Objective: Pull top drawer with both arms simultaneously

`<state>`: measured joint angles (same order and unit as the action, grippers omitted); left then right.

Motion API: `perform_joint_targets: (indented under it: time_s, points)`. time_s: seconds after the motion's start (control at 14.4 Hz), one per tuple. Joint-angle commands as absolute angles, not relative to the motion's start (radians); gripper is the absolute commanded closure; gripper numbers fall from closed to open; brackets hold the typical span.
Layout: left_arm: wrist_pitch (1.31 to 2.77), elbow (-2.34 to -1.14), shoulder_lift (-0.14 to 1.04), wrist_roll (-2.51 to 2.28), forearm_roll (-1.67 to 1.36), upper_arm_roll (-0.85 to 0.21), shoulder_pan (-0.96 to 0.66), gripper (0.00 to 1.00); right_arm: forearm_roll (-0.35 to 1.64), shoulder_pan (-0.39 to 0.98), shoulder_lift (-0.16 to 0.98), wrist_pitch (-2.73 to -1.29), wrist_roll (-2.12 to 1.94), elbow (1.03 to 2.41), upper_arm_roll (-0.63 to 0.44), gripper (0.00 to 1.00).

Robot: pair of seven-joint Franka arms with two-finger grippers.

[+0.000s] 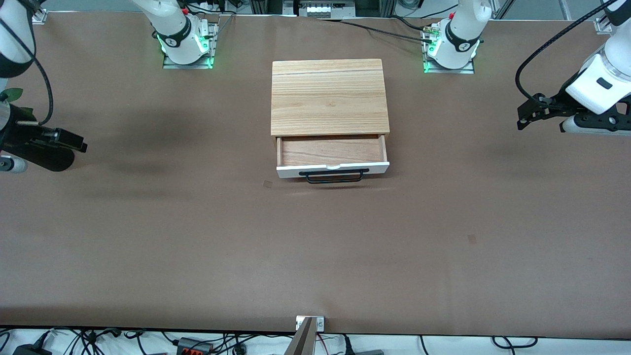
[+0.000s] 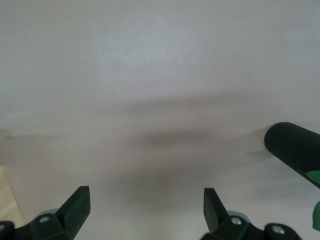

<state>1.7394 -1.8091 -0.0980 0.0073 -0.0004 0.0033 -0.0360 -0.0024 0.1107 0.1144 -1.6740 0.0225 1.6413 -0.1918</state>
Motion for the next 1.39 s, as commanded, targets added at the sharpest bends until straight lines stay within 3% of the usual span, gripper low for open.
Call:
perform_joint_targets:
  time_s: [0.0,0.62,0.97,1.32]
  points:
    - [1.744,-1.825,-0.110,0.006,-0.002,0.002,-0.034,0.00,-0.032,0.042,0.019,-1.749,0.052,1.759,-0.097,0.00]
    - [1.710,-1.804,-0.103,0.067,0.002,-0.028,-0.012,0.00,-0.031,0.037,-0.014,-1.700,0.138,1.756,-0.084,0.00]
    - [1.626,-1.689,-0.028,0.063,0.003,-0.031,-0.020,0.00,-0.034,0.035,-0.011,-1.701,0.126,1.749,-0.086,0.00]
    - [1.602,-1.675,-0.018,0.064,0.005,-0.031,-0.018,0.00,-0.032,0.035,-0.011,-1.710,0.136,1.740,-0.089,0.00]
